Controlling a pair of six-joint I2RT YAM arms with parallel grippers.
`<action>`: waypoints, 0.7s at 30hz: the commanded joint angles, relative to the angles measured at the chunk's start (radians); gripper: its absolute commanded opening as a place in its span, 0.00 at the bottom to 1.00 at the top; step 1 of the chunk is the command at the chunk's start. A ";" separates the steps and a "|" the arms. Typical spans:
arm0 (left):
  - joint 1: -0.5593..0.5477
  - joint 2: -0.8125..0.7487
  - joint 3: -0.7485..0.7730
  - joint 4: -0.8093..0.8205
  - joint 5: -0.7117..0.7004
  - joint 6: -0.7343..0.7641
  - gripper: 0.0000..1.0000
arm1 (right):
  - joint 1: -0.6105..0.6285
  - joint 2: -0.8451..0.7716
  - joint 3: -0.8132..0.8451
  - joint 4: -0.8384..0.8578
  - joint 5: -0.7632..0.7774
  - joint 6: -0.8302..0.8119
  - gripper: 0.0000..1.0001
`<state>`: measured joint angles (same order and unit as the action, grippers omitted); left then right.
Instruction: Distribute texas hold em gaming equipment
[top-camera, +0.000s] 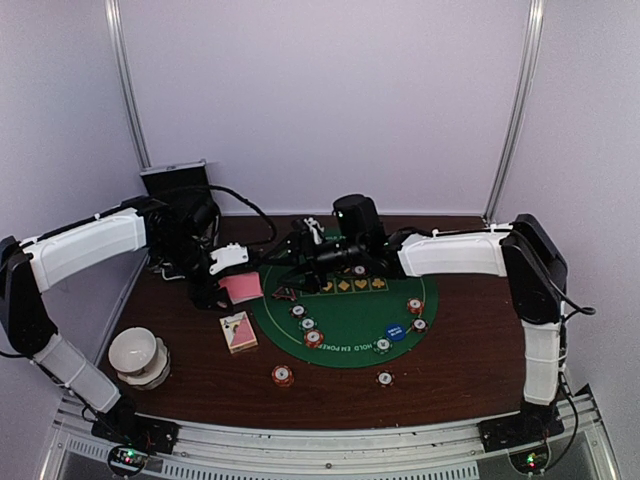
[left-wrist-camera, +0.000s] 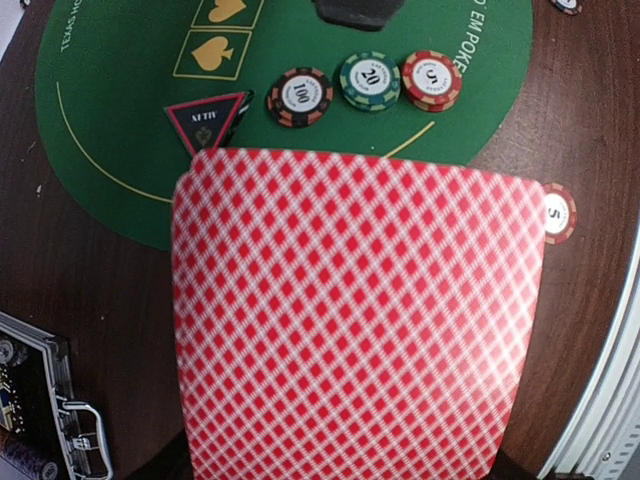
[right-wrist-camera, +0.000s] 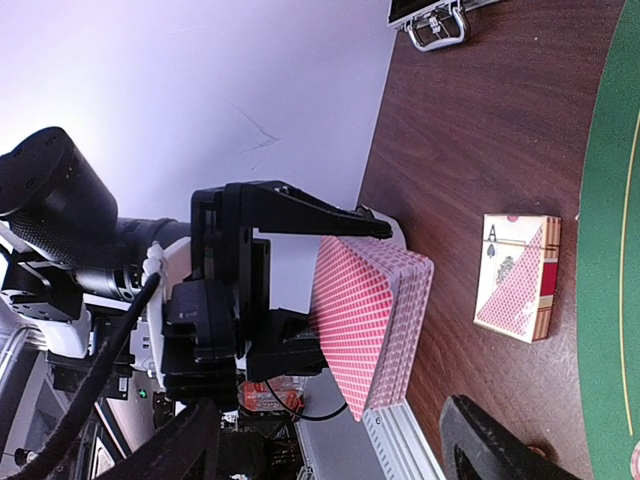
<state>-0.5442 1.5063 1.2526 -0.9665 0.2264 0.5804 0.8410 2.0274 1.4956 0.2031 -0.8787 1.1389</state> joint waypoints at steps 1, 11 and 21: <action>-0.016 0.010 0.052 0.064 0.052 -0.004 0.00 | 0.020 0.048 0.034 0.062 -0.031 0.038 0.78; -0.016 0.015 0.054 0.060 0.047 0.000 0.00 | -0.030 -0.049 -0.121 0.110 -0.024 0.023 0.81; -0.016 0.020 0.071 0.055 0.046 -0.002 0.00 | -0.025 -0.047 -0.124 0.134 -0.039 0.031 0.83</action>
<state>-0.5575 1.5208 1.2861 -0.9501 0.2470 0.5743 0.8074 2.0026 1.3476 0.2848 -0.9024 1.1587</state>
